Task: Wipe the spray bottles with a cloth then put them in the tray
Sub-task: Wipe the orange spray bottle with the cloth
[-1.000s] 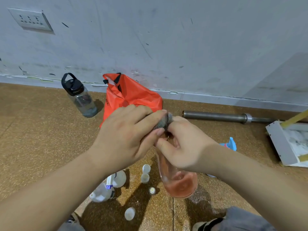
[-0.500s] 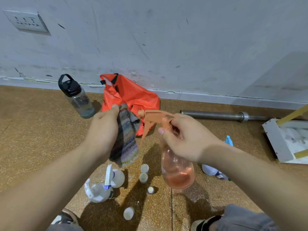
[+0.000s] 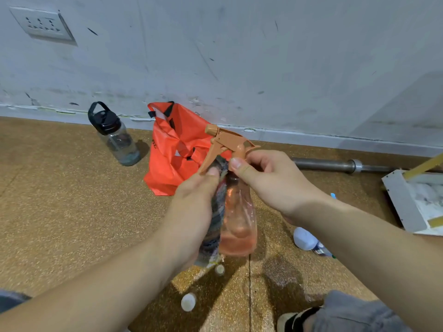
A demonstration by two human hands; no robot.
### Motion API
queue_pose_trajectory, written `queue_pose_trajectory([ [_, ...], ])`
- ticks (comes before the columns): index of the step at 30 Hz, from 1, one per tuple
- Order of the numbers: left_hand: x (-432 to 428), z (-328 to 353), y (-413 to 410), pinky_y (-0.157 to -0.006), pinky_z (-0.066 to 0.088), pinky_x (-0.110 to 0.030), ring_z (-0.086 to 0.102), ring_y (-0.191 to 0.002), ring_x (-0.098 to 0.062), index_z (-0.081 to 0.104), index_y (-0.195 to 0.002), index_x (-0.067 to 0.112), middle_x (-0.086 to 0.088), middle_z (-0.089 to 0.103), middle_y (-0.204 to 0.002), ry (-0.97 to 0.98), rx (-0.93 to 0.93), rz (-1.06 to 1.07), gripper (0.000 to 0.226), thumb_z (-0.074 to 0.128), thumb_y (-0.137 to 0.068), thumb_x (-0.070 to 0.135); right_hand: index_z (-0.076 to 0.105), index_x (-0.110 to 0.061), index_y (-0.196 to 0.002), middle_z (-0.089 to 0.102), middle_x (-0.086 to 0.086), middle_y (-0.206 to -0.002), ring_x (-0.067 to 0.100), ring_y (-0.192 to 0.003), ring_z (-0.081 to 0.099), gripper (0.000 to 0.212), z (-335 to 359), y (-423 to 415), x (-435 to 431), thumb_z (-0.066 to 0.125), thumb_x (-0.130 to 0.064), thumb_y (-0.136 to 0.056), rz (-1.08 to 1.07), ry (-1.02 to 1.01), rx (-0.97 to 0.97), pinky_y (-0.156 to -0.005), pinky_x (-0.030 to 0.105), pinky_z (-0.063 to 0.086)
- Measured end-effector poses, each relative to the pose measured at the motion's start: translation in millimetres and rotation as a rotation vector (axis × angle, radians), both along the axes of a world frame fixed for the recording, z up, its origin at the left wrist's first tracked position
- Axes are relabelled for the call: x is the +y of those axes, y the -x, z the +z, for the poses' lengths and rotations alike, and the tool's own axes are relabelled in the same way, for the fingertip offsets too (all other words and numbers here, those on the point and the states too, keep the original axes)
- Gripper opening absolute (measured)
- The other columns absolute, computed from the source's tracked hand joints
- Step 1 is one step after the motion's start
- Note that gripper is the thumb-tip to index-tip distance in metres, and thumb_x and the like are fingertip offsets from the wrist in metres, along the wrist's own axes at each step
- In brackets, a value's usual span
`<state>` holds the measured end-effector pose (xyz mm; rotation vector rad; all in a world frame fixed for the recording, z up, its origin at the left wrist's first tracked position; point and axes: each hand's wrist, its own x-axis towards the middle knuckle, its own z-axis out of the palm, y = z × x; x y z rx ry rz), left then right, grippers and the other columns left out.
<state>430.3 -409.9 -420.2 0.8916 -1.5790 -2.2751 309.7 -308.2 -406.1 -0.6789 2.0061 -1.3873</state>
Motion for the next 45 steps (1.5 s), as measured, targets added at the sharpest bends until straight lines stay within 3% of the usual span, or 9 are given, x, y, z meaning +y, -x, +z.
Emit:
queue_pose_trajectory([
  [5,0.5,-17.5,-6.9,-0.063,0.048,-0.001,0.069,-0.073,0.016,0.071,-0.098,0.026,0.026,0.076,-0.078,-0.021,-0.127,-0.212,0.029,0.045,-0.111,0.028,0.064,-0.010,-0.073,0.041,-0.003,-0.052,0.015,-0.050,0.037,0.036,11.1,-3.2,-0.1,0.064,-0.031,-0.101,-0.020,-0.056,0.128,-0.047,0.026,0.031],
  [8,-8.5,-11.3,0.1,-0.092,0.058,-0.029,0.077,-0.096,-0.011,0.076,-0.114,0.017,-0.002,0.081,-0.108,-0.117,-0.146,-0.198,0.028,0.052,-0.108,0.029,0.061,-0.006,-0.071,0.043,-0.004,-0.057,0.010,-0.054,0.039,0.040,16.0,1.5,-1.9,0.064,-0.033,-0.101,0.020,0.012,0.151,-0.052,0.025,0.033],
  [11,-20.7,0.2,11.1,-0.095,0.059,-0.050,0.075,-0.102,-0.033,0.074,-0.122,0.012,-0.017,0.076,-0.117,-0.186,-0.041,-0.117,0.032,0.058,-0.102,0.031,0.061,0.002,-0.081,0.049,0.017,-0.070,0.021,-0.066,0.043,0.055,14.5,0.3,-5.4,0.061,-0.052,-0.092,0.123,0.000,0.234,-0.062,0.046,0.039],
  [22,13.0,-46.1,-14.0,-0.119,0.033,-0.038,0.054,-0.137,-0.022,0.065,-0.134,0.023,-0.001,0.065,-0.140,0.156,-0.506,-0.563,0.035,0.048,-0.110,0.041,0.071,-0.010,-0.083,0.059,0.005,-0.058,0.008,-0.051,0.045,0.030,0.5,20.8,22.6,0.064,-0.034,-0.100,-0.294,-0.108,0.271,-0.053,0.027,0.037],
  [28,9.7,-41.0,6.5,-0.074,0.037,-0.022,0.043,-0.073,-0.001,0.051,-0.083,0.031,0.012,0.050,-0.080,0.227,-0.488,-0.426,0.029,0.046,-0.111,0.036,0.074,-0.012,-0.087,0.064,0.008,-0.099,0.009,-0.075,0.057,0.026,-12.4,18.2,52.1,0.071,-0.037,-0.095,-0.461,-0.111,0.331,-0.064,0.014,0.040],
  [32,18.7,-45.3,18.6,-0.058,0.025,-0.024,0.034,-0.063,-0.005,0.040,-0.081,0.032,0.010,0.036,-0.075,0.275,-0.499,-0.380,0.031,0.046,-0.111,0.035,0.068,-0.027,-0.076,0.051,0.001,-0.079,0.009,-0.063,0.048,0.018,-33.8,22.1,59.5,0.079,-0.024,-0.090,-0.631,-0.017,0.097,-0.058,0.009,0.039],
  [36,35.0,-54.0,31.7,-0.057,0.026,-0.021,0.035,-0.062,-0.003,0.040,-0.074,0.031,0.011,0.037,-0.073,0.280,-0.518,-0.396,0.037,0.045,-0.111,0.035,0.074,-0.018,-0.101,0.069,-0.004,-0.082,0.011,-0.077,0.062,0.010,-80.4,37.5,63.1,0.078,-0.015,-0.091,-0.791,0.030,-0.121,-0.071,0.020,0.049],
  [41,42.7,-76.1,54.3,-0.087,0.037,-0.020,0.044,-0.075,0.004,0.052,-0.078,0.029,0.015,0.050,-0.082,0.252,-0.528,-0.420,0.035,0.045,-0.112,0.032,0.070,-0.023,-0.100,0.071,-0.007,-0.088,0.019,-0.089,0.068,0.010,-151.5,67.6,75.7,0.077,-0.023,-0.092,-0.941,-0.077,-0.247,-0.088,0.037,0.056],
  [45,49.9,-95.0,69.3,-0.096,0.040,-0.025,0.062,-0.109,-0.020,0.068,-0.122,0.019,-0.001,0.066,-0.114,0.176,-0.601,-0.396,0.029,0.045,-0.111,0.034,0.068,-0.027,-0.101,0.073,-0.001,-0.087,0.024,-0.088,0.073,0.009,-194.6,88.8,86.5,0.075,-0.026,-0.094,-0.989,-0.139,-0.337,-0.089,0.046,0.061],
])
